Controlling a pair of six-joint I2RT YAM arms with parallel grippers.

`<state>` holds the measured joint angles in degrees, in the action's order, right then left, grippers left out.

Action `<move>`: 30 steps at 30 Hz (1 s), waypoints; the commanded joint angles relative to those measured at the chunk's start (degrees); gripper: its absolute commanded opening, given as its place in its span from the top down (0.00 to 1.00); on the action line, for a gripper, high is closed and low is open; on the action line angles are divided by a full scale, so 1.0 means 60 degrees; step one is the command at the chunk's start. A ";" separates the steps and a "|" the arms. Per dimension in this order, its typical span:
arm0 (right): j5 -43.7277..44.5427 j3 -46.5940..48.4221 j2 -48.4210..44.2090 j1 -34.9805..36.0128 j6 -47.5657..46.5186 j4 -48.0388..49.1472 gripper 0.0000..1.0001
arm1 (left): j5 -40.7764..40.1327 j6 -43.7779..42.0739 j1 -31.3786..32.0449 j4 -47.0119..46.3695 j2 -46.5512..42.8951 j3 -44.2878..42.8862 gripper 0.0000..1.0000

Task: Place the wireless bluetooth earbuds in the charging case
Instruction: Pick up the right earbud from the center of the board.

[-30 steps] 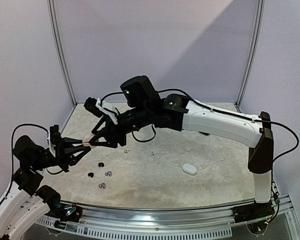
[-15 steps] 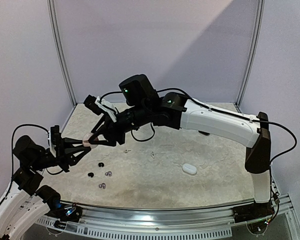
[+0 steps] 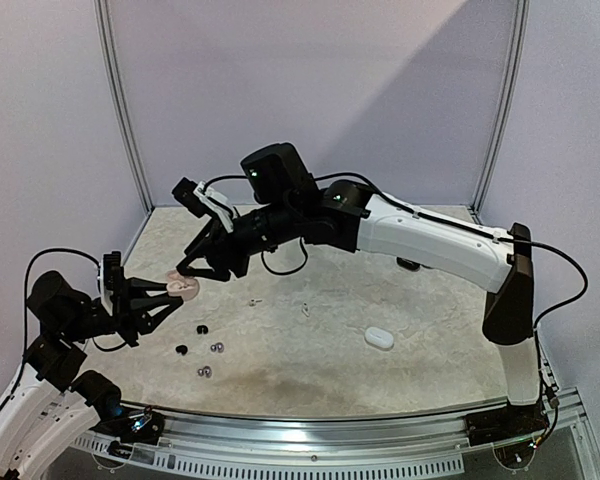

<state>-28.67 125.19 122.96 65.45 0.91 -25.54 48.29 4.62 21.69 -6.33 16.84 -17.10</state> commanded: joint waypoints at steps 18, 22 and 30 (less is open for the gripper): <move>0.5442 -0.0350 -0.1050 -0.1628 0.3719 -0.1267 0.52 | -0.0825 0.0677 -0.0036 -0.0174 -0.0141 -0.0101 1.00; 0.6501 -0.0298 -0.0353 -0.2282 0.4740 -0.3839 0.55 | -0.0842 0.0597 -0.0081 -0.0063 -0.0275 -0.0108 1.00; 0.5873 0.1055 0.2112 -0.2475 0.5197 -0.6639 0.50 | -0.0783 0.0535 -0.0092 -0.0069 -0.0329 -0.0079 1.00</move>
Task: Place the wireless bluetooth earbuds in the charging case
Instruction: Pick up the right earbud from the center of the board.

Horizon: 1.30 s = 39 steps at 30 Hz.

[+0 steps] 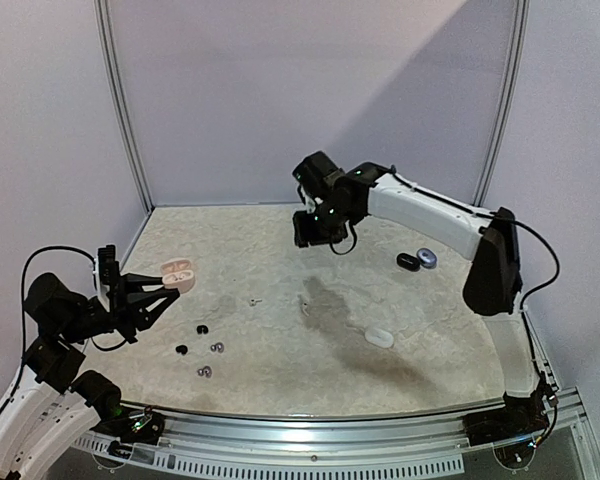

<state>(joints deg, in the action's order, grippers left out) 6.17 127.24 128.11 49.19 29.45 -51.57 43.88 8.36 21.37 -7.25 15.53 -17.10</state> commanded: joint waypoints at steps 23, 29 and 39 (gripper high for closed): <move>-0.0661 0.0951 0.3192 0.0668 0.0377 -0.1912 0.67 | 0.0011 -0.0178 -0.0060 0.0066 -0.0112 -0.0050 1.00; -0.0450 0.0949 0.3328 0.0729 0.0335 -0.2182 0.80 | 0.0026 -0.0178 -0.0060 0.0051 -0.0091 -0.0050 1.00; -0.0660 0.0942 0.3281 0.0759 0.0124 -0.2206 1.00 | 0.0026 -0.0204 -0.0067 0.0064 -0.0088 -0.0050 1.00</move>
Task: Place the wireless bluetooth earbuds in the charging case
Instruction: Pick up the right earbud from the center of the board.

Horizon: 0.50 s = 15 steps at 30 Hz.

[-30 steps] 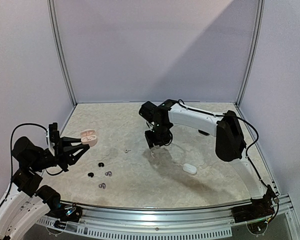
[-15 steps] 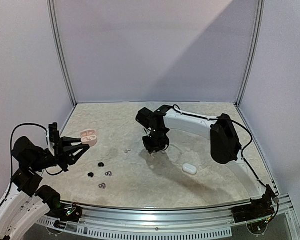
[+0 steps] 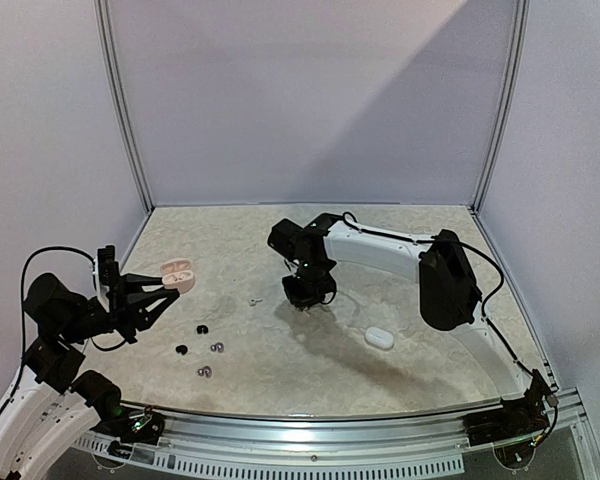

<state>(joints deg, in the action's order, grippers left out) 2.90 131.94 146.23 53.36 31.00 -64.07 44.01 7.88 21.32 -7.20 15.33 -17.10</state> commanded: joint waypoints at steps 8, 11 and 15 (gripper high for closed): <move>-0.0274 0.0054 -0.1228 0.0050 -0.0506 0.0959 1.00 | -0.0478 -0.0039 -0.0043 -0.0377 -0.0340 0.0068 1.00; -0.0351 -0.0823 -0.2786 0.0328 -0.1036 0.3014 1.00 | -0.0561 -0.0180 -0.0033 -0.0606 -0.0416 0.0016 1.00; -0.1313 -0.2143 -0.4574 0.0875 -0.1912 0.6647 1.00 | -0.0690 -0.0735 -0.0021 -0.0789 -0.0427 -0.0089 1.00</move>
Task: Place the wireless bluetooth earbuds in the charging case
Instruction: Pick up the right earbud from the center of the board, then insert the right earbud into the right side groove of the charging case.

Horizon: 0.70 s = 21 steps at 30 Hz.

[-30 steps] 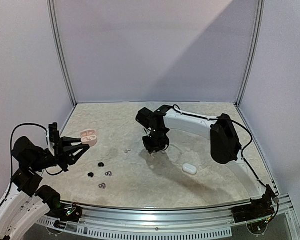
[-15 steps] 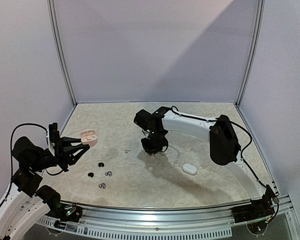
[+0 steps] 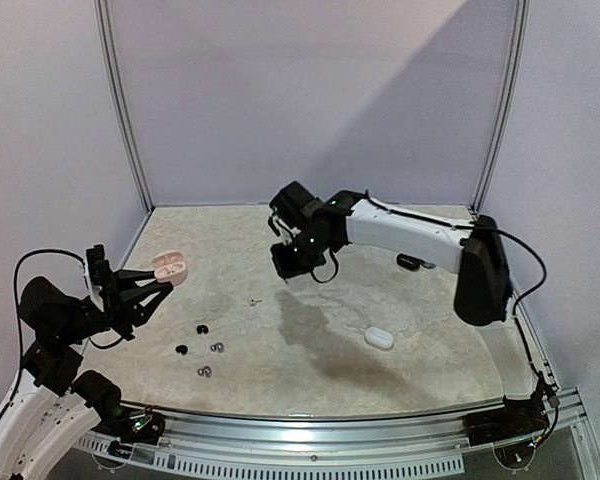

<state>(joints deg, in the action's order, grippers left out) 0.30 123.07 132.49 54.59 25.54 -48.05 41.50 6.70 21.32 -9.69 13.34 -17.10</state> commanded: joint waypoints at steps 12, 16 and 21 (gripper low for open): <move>-0.5129 -0.0928 -0.2892 0.2097 -0.3334 0.8402 1.00 | -0.0455 -0.0474 -0.0023 -0.1145 -0.0149 -0.0064 1.00; -0.5918 -0.1158 -0.2801 0.2282 -0.3422 0.9012 1.00 | -0.0497 -0.0167 -0.0015 -0.1424 -0.0107 -0.0061 1.00; -0.5984 -0.1161 -0.2485 0.2310 -0.3410 0.9008 1.00 | -0.0461 0.0054 -0.0015 -0.1490 -0.0122 -0.0051 1.00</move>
<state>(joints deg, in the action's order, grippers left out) -32.40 116.88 115.57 68.14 5.76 3.51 39.16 5.45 21.32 -16.93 12.99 -17.10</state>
